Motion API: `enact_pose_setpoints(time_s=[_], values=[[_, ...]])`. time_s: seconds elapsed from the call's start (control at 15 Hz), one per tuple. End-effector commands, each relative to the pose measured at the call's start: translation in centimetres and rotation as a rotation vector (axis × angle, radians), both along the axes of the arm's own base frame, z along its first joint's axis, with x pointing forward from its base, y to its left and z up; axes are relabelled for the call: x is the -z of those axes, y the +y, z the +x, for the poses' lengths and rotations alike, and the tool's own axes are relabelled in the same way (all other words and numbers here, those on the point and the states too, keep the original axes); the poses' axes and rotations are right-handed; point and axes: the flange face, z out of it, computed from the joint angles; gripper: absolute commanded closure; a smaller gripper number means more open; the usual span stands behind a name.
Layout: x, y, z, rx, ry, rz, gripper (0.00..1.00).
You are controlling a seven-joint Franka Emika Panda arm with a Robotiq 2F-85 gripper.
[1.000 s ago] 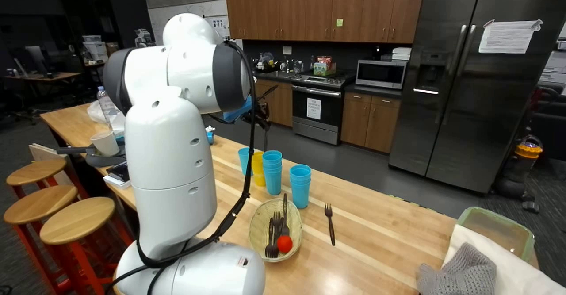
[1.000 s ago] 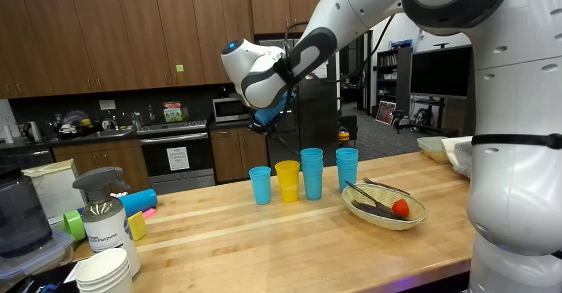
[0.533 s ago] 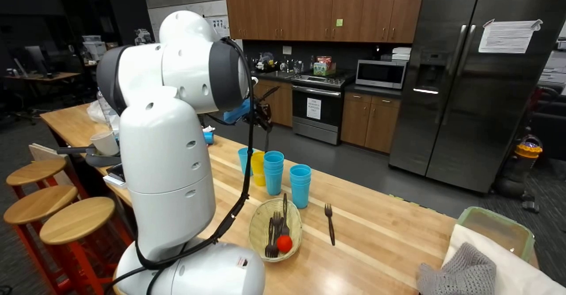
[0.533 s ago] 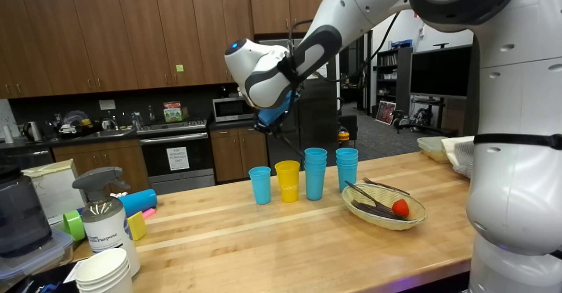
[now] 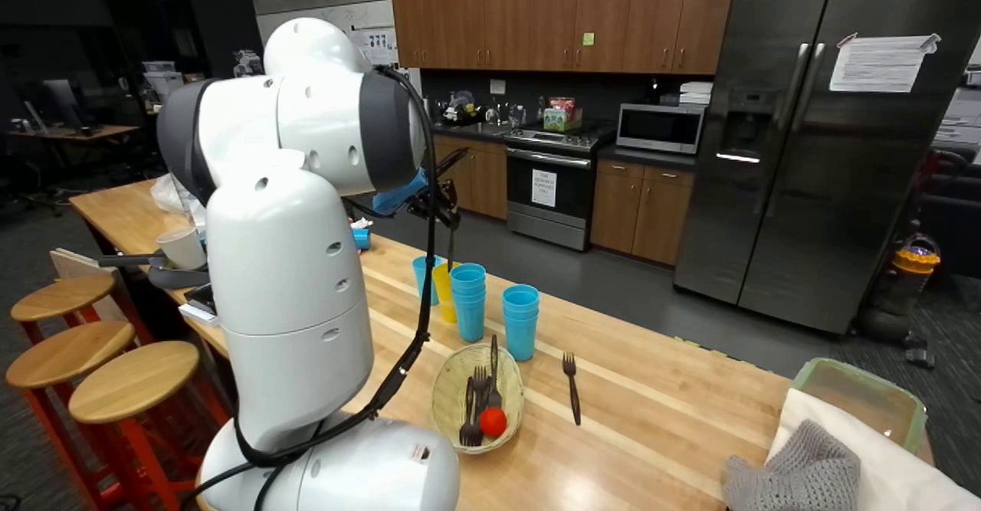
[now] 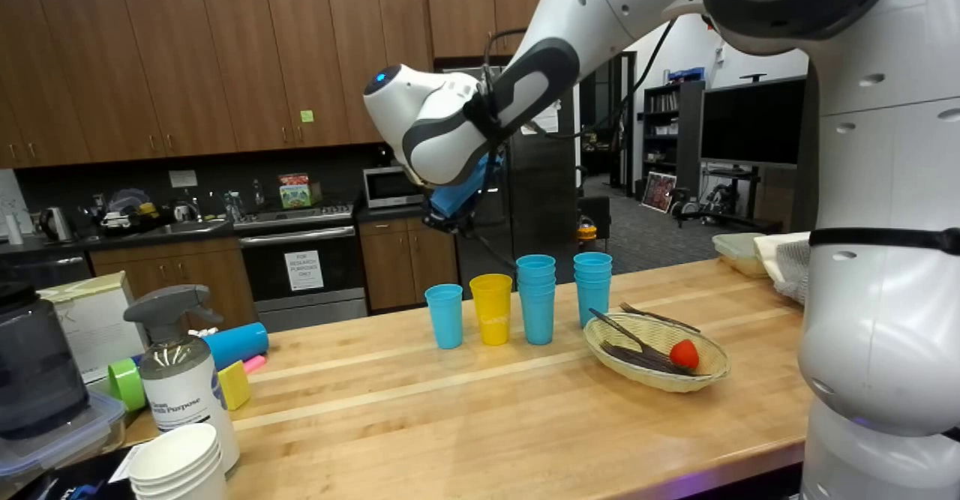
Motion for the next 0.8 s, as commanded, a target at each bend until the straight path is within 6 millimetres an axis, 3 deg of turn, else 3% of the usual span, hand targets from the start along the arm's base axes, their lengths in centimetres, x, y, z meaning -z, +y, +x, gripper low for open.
enact_pose_setpoints(time_s=[0.0, 0.27, 0.73], values=[[-1.9, 1.5, -1.1, -0.046, -0.070, -0.018, 0.94], [-2.7, 2.2, -1.1, -0.031, -0.165, 0.015, 0.94], [-0.5, 2.6, -0.4, 0.116, -0.292, 0.157, 0.94]])
